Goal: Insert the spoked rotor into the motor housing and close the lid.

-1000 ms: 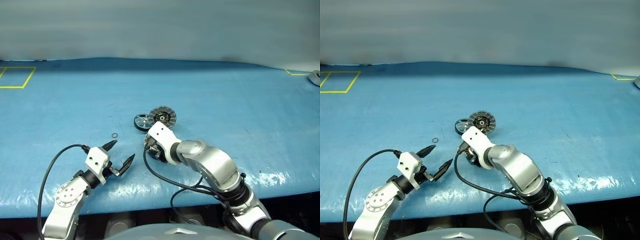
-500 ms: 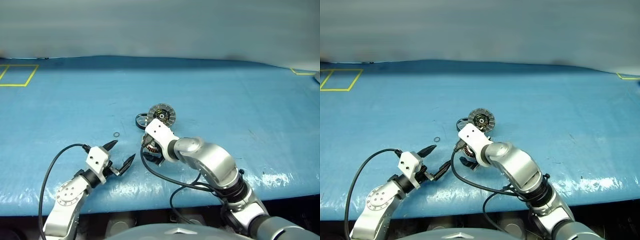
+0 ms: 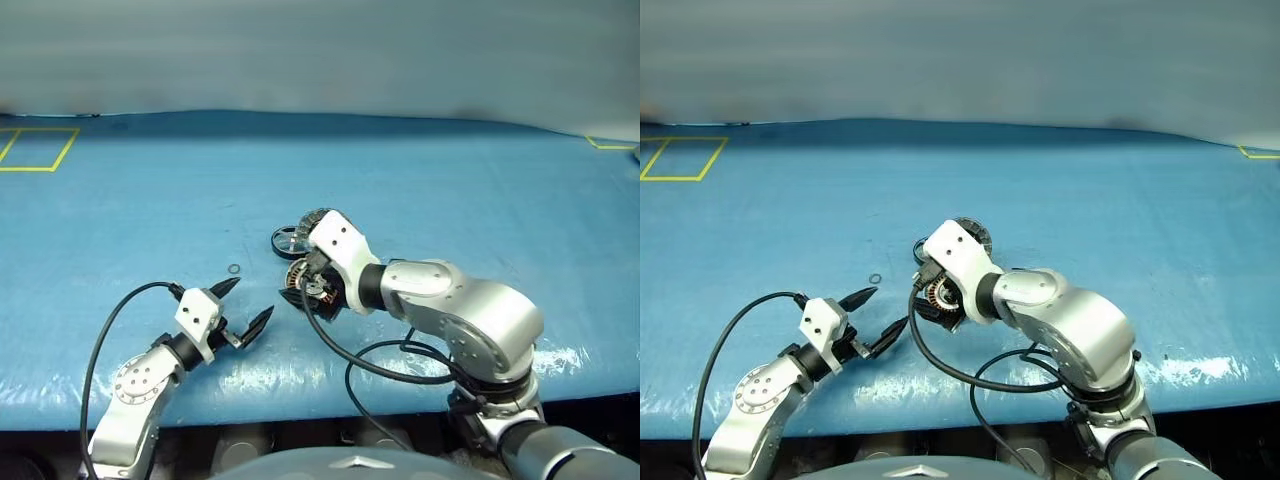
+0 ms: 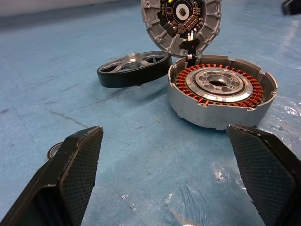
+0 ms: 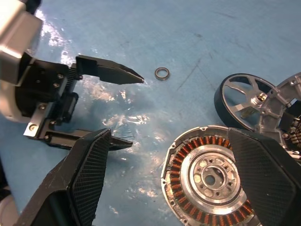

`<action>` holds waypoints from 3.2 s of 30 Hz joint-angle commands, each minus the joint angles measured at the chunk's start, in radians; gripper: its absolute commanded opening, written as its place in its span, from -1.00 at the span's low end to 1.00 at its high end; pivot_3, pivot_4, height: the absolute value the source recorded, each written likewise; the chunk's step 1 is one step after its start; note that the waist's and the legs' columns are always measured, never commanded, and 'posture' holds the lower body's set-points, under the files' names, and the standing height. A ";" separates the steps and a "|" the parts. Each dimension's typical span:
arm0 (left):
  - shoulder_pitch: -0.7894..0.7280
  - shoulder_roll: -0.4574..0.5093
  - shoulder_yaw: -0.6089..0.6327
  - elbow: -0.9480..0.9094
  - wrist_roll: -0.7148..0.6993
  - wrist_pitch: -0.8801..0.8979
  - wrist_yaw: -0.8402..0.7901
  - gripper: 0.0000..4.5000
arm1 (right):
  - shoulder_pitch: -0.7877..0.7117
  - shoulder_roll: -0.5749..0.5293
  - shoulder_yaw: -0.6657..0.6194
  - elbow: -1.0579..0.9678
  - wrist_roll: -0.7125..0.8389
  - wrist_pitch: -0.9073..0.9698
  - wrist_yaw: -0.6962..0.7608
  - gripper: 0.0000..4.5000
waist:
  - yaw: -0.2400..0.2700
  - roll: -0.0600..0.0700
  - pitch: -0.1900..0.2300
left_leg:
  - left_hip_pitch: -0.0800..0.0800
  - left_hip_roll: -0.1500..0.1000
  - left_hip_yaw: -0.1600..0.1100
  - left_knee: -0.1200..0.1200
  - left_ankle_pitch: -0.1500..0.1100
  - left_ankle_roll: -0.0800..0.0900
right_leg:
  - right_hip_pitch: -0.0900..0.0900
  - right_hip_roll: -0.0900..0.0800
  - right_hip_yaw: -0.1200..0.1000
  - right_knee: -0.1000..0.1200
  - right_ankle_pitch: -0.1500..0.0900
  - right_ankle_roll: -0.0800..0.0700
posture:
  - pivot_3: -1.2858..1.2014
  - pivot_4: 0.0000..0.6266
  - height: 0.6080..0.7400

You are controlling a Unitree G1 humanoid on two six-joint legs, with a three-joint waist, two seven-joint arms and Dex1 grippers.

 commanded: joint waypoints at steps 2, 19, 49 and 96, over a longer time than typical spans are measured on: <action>-0.023 0.010 0.032 -0.022 -0.024 0.037 0.014 1.00 | 0.228 -0.103 -0.033 -0.030 -0.048 -0.442 0.068 0.85 | 0.004 0.000 0.001 | 0.000 -0.001 0.000 0.000 0.000 0.000 | 0.000 0.000 0.001 0.000 -0.001 0.000 | 0.03 -0.52 1.00; -0.255 0.032 0.095 0.220 0.005 0.035 0.052 1.00 | 0.718 0.006 -0.028 0.435 -0.266 -1.435 0.040 0.85 | 0.014 0.000 0.002 | 0.003 -0.002 0.001 0.003 0.000 0.000 | 0.003 0.002 0.006 0.001 -0.004 0.007 | 0.03 -0.52 1.00; -0.297 0.079 0.028 0.374 0.090 0.063 0.005 -0.72 | 0.708 0.044 0.005 0.548 -0.334 -1.575 -0.011 0.86 | 0.012 0.001 0.002 | 0.017 0.002 0.002 0.003 0.000 -0.001 | 0.015 -0.001 0.005 0.002 -0.004 0.001 | 0.03 -0.52 1.00; -0.709 0.016 -0.354 0.385 0.158 0.092 -0.355 -0.72 | 0.724 -0.018 0.031 0.648 -0.426 -1.706 0.004 0.86 | 0.020 0.001 0.004 | 0.015 0.001 0.002 0.003 0.000 -0.001 | 0.015 0.007 0.008 0.002 -0.004 0.002 | 0.03 -0.52 1.00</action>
